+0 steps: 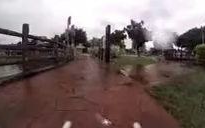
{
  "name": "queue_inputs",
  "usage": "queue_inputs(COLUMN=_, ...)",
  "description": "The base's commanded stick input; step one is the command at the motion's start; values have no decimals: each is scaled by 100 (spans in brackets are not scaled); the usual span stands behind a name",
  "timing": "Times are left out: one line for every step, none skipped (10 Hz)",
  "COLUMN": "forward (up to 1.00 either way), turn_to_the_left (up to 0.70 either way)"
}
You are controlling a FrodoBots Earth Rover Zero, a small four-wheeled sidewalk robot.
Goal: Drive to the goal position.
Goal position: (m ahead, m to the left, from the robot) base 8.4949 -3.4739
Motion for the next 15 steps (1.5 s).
queue_inputs(forward=50, turn_to_the_left=0)
queue_inputs(forward=50, turn_to_the_left=0)
queue_inputs(forward=50, turn_to_the_left=0)
queue_inputs(forward=50, turn_to_the_left=0)
queue_inputs(forward=50, turn_to_the_left=0)
queue_inputs(forward=50, turn_to_the_left=0)
queue_inputs(forward=50, turn_to_the_left=0)
queue_inputs(forward=50, turn_to_the_left=0)
queue_inputs(forward=50, turn_to_the_left=0)
queue_inputs(forward=50, turn_to_the_left=0)
queue_inputs(forward=50, turn_to_the_left=0)
queue_inputs(forward=50, turn_to_the_left=0)
queue_inputs(forward=50, turn_to_the_left=0)
queue_inputs(forward=50, turn_to_the_left=0)
queue_inputs(forward=50, turn_to_the_left=0)
